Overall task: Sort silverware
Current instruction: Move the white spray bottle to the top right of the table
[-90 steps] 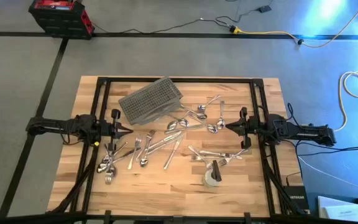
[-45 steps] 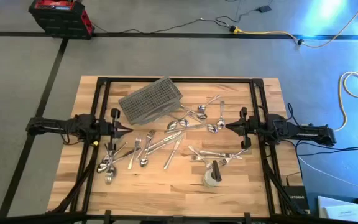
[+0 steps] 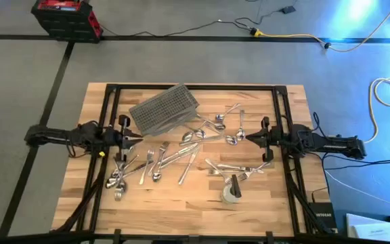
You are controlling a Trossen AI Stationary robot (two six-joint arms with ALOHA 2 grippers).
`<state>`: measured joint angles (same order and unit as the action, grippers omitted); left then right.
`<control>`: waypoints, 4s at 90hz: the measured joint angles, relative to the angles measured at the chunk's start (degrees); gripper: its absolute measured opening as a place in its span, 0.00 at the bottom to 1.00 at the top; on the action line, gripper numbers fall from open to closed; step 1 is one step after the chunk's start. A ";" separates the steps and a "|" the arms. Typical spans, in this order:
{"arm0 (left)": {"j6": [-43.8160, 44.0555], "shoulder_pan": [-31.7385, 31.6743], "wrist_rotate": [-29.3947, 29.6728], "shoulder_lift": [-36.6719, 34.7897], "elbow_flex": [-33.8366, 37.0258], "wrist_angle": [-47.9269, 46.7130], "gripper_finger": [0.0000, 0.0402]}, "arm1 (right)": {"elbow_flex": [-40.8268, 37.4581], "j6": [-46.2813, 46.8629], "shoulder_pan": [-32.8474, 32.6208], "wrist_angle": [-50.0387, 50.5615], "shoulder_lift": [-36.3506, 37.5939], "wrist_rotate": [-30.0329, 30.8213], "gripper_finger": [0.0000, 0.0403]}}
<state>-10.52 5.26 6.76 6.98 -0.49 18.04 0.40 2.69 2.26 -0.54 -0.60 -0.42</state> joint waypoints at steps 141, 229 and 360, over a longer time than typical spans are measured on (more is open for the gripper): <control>-23.63 12.08 -9.84 98.46 -92.59 -21.36 0.59 | 0.00 1.97 0.00 0.02 -4.42 -0.36 0.00; -40.09 9.24 -11.30 115.41 -117.02 -40.26 0.59 | 0.00 7.50 -0.02 -0.24 -13.99 -1.58 0.00; 2.31 19.36 3.87 111.61 -100.48 -20.08 0.59 | 0.00 8.20 -0.02 0.00 -13.92 -0.25 0.00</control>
<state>-8.21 24.62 10.63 118.58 -100.97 -2.05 0.40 10.90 2.24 -0.54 -14.52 -0.67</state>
